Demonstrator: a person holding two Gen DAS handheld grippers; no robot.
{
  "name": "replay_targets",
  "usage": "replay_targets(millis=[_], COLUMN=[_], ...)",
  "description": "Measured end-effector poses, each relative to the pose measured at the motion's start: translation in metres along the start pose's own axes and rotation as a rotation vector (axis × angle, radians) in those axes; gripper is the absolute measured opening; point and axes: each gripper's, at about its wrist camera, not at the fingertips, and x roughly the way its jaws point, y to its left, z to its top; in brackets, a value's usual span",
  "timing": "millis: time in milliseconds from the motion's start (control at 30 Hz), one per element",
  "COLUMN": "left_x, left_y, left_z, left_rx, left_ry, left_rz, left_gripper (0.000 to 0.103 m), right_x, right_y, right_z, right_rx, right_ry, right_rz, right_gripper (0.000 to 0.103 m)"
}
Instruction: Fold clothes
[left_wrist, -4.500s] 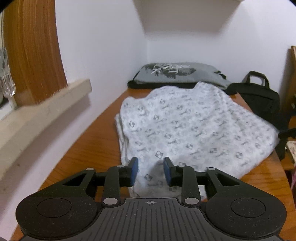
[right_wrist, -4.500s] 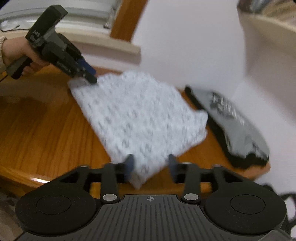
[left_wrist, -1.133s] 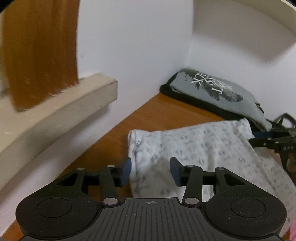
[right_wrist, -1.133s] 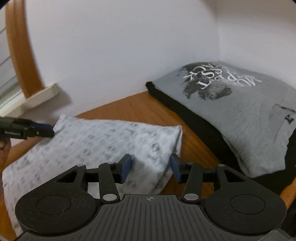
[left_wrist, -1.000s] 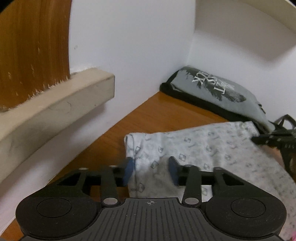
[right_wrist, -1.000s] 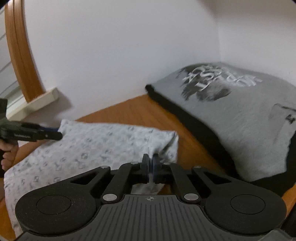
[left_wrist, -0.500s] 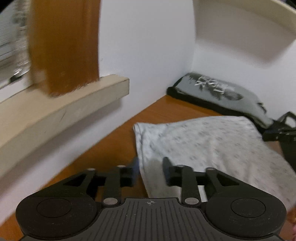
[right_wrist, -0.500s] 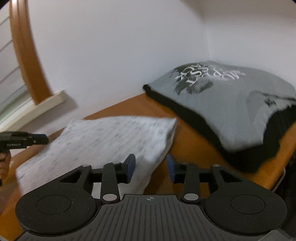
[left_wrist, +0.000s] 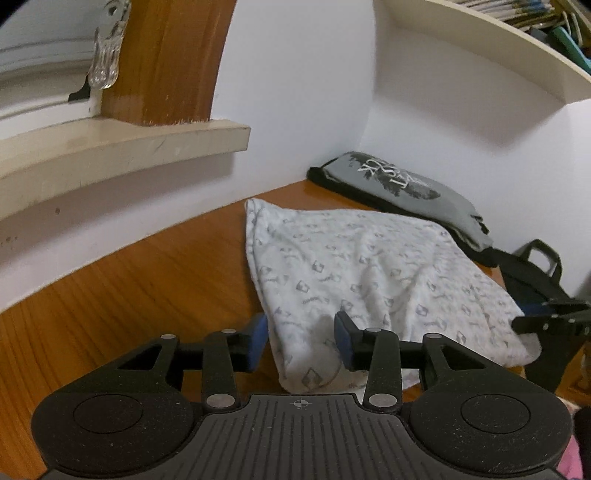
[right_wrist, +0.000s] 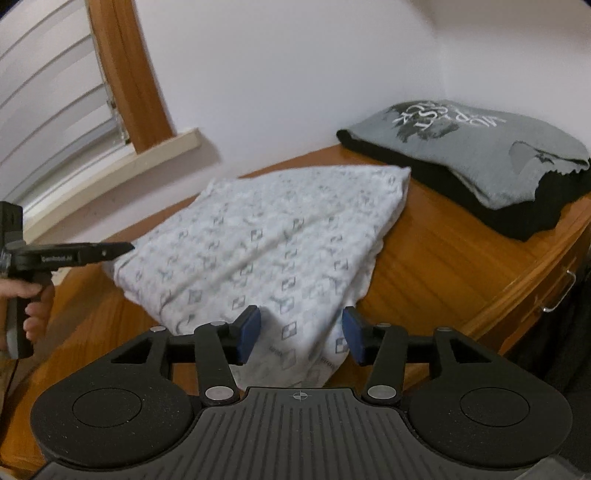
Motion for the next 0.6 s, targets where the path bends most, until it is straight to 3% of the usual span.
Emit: replay_targets(millis=[100, 200, 333, 600], left_x=[0.003, 0.001, -0.008, -0.013], left_y=[0.002, 0.005, 0.01, 0.012], left_z=[-0.003, -0.005, -0.003, -0.007], left_rx=[-0.007, -0.003, 0.001, 0.021], left_ry=[0.013, -0.002, -0.042, -0.025], left_rz=[-0.031, -0.031, -0.012, -0.011], left_gripper=[0.032, 0.003, 0.003, 0.004], right_x=[0.002, -0.003, -0.024, -0.019], right_y=[0.001, 0.002, -0.003, 0.001], right_z=[-0.001, 0.001, 0.008, 0.005], right_rx=[-0.032, -0.068, -0.108, -0.175], right_ry=[0.014, 0.012, -0.024, 0.029], right_rz=[0.026, 0.031, -0.01, -0.065], right_gripper=[0.033, 0.012, 0.008, 0.01])
